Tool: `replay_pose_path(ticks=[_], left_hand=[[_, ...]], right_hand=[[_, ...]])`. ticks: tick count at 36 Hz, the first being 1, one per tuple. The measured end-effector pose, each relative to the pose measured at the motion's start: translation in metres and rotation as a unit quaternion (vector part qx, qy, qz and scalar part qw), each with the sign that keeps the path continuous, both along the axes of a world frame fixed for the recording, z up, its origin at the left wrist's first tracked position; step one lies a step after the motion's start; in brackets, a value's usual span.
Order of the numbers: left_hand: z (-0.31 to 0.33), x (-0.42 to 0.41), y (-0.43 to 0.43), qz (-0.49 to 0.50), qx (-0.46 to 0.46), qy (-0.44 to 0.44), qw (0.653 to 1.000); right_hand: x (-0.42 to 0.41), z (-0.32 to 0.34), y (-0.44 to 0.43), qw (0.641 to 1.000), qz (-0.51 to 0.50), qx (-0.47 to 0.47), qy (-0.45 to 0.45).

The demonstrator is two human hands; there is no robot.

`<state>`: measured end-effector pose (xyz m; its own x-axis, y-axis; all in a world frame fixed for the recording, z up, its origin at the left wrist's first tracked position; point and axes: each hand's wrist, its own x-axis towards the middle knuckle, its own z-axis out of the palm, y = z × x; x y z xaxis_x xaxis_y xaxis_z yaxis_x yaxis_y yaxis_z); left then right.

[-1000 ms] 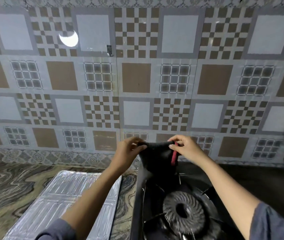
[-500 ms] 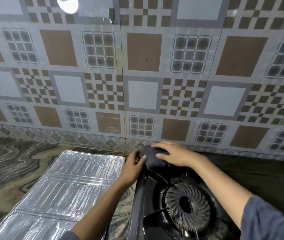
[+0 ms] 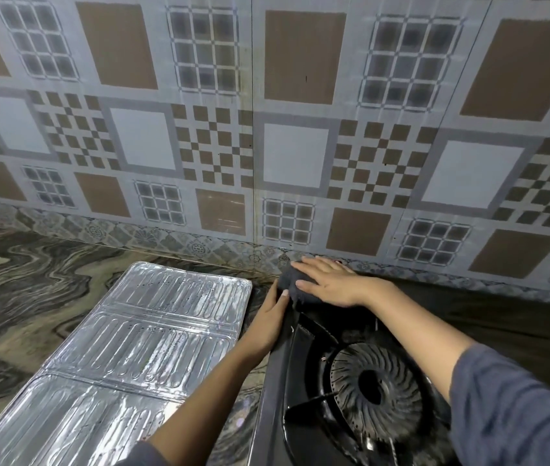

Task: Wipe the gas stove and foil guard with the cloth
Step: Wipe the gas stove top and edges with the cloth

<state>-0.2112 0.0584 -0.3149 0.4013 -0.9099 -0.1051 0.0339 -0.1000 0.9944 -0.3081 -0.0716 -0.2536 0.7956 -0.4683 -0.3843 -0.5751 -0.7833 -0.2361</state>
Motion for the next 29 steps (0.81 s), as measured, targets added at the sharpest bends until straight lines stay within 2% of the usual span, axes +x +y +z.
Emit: replay_pose_path(ticks=[7, 13, 22, 29], left_hand=[[0.0, 0.006, -0.007, -0.013, 0.023, -0.029, 0.999], [0.017, 0.002, -0.024, -0.013, 0.002, -0.075, 0.997], [0.017, 0.004, -0.046, -0.011, 0.031, -0.2, 0.979], [0.016, 0.009, -0.061, -0.007, 0.069, -0.346, 0.936]], right_hand=[[0.006, -0.006, -0.012, 0.999, -0.03, -0.013, -0.027], [0.005, -0.006, -0.02, 0.997, -0.073, 0.005, -0.026], [-0.028, 0.003, -0.036, 0.996, -0.081, 0.04, 0.001], [-0.05, 0.001, -0.046, 0.997, -0.061, 0.042, -0.031]])
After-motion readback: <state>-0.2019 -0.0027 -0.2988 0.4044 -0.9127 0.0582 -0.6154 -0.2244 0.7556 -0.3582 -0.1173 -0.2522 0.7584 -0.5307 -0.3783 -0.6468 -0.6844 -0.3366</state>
